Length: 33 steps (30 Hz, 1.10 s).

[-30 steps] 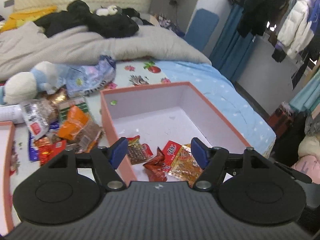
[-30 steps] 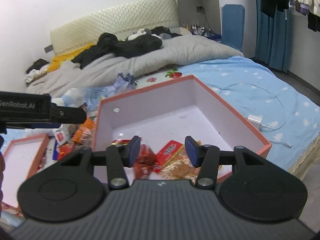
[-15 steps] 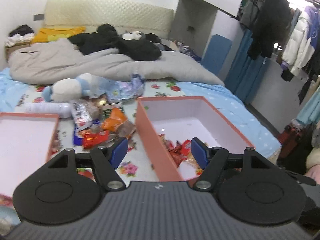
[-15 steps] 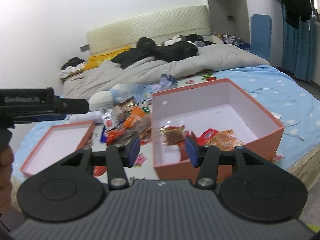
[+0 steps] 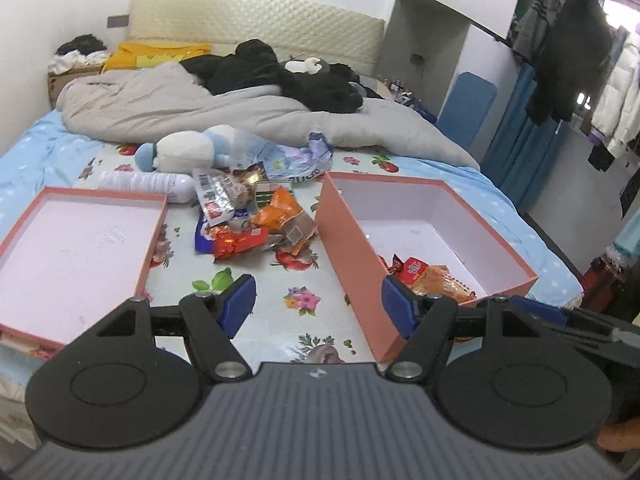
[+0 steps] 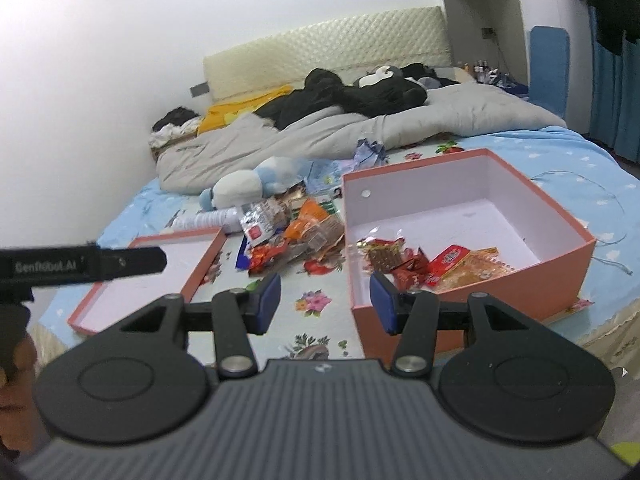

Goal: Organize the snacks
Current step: 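Withdraw both tools from the deeper box toward the snack pile, then grasp a red foil packet with the left tool while the right tool grasps an orange packet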

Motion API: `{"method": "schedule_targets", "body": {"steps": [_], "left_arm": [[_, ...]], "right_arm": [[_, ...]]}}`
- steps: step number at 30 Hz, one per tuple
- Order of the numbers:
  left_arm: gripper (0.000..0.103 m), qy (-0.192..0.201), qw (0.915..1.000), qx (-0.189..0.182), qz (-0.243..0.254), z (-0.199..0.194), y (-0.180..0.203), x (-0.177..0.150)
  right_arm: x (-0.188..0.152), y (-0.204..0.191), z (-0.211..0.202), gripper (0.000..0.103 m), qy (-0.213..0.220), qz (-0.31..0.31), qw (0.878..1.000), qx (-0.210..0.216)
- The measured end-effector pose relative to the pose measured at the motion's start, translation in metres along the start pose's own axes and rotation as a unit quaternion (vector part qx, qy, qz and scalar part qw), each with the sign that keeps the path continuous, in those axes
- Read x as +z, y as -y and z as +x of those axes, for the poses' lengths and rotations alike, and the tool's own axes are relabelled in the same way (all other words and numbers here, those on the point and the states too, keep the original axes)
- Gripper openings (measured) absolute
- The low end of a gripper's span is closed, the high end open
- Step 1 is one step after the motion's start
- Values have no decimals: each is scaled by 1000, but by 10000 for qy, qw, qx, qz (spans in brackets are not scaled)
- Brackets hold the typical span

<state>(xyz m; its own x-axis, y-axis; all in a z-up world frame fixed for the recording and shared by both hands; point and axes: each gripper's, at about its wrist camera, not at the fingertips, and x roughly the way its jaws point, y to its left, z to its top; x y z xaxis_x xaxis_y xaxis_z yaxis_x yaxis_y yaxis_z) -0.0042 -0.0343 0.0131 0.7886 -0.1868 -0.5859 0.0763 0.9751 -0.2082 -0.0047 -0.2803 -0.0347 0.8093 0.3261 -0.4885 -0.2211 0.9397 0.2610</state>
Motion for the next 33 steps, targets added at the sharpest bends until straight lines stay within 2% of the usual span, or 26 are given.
{"method": "schedule_targets", "body": {"steps": [4,10,15,19,27,33], "left_arm": [[74,7,9998,198,66,-2,-5,-3],[74,-94,9997,218,-99,7,-18,-2],[74,-201,9992,323,-149,20,-28,1],[74,-277,9991,299,-144,34,-34,6],[74,-591,9975,311,-233,84,-56,23],[74,-899,9951,249,-321,130,-73,33]], "right_arm": [[-3,-5,6,52,-101,-70,9999,45],[-2,-16,16,52,-109,-236,9996,67],[-4,-34,24,52,52,-777,9970,-45],[-1,-34,39,52,-74,-750,9971,-39],[3,-34,81,52,-362,-685,9970,-77],[6,-44,118,52,-473,-968,9940,-179]]}}
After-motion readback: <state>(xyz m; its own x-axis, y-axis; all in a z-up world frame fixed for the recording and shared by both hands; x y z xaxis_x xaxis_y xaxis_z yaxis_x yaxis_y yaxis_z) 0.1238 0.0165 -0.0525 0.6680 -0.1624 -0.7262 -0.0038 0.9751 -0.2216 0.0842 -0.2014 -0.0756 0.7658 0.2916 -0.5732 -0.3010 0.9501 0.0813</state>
